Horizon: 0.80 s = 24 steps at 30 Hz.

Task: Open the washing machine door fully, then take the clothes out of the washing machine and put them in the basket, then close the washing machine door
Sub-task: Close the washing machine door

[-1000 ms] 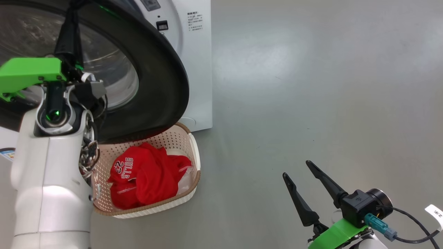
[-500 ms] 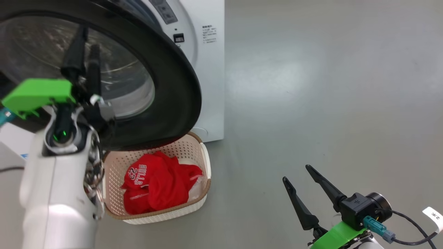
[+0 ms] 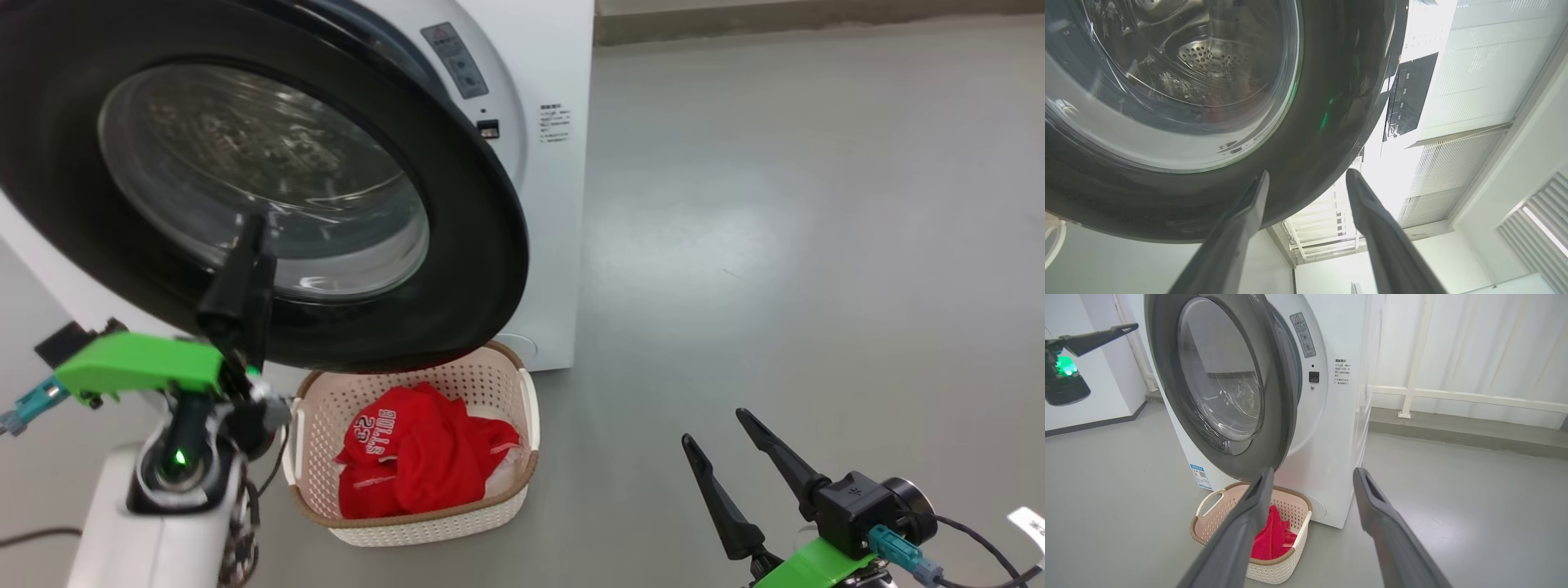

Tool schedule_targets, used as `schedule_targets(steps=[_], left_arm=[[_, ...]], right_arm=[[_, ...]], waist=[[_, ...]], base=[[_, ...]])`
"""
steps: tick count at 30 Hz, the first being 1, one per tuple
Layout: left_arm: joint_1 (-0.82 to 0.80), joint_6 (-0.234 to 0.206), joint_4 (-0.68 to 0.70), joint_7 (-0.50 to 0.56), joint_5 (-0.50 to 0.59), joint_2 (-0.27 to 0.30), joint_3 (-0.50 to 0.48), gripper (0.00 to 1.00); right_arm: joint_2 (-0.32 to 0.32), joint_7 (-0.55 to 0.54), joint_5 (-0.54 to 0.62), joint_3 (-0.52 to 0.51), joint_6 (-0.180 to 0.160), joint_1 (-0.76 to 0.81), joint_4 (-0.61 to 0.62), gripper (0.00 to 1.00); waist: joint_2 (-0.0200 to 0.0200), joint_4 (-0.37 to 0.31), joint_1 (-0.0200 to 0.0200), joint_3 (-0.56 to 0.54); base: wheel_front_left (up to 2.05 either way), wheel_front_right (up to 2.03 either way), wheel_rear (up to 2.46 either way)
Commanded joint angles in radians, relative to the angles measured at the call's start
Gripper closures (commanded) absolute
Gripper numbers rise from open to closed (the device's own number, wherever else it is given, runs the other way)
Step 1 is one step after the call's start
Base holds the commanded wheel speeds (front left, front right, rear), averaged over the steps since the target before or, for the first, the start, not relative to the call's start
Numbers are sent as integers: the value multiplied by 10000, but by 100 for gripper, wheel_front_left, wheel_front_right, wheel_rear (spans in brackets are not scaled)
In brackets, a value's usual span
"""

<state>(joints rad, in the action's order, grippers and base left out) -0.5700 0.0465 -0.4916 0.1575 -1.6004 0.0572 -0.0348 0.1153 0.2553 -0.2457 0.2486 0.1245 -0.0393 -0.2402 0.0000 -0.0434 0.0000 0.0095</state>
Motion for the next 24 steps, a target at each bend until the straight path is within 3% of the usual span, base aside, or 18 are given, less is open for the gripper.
schedule_targets(steps=[1,6,12,24], left_arm=[[285,178,693,-228,658,545,18,0],[1273,345,1856,-1277,2604,959,811,0],[2391,251,2902,-2709,4863,1494,1455,0],[4361,-523,4124,-3935,8001,2601,2056,0]], right_arm=[[-1,65,42,147,62,-88,277,0],[-52,65,166,39,62,-51,386,0],[-167,65,334,-232,62,48,524,0],[-312,65,703,-1032,62,488,988,0]], waist=[[0,210,0,-147],[0,288,0,-200],[0,191,0,-314],[0,4,0,-670]], base=[[0,0,0],[0,0,0],[0,0,0],[0,0,0]])
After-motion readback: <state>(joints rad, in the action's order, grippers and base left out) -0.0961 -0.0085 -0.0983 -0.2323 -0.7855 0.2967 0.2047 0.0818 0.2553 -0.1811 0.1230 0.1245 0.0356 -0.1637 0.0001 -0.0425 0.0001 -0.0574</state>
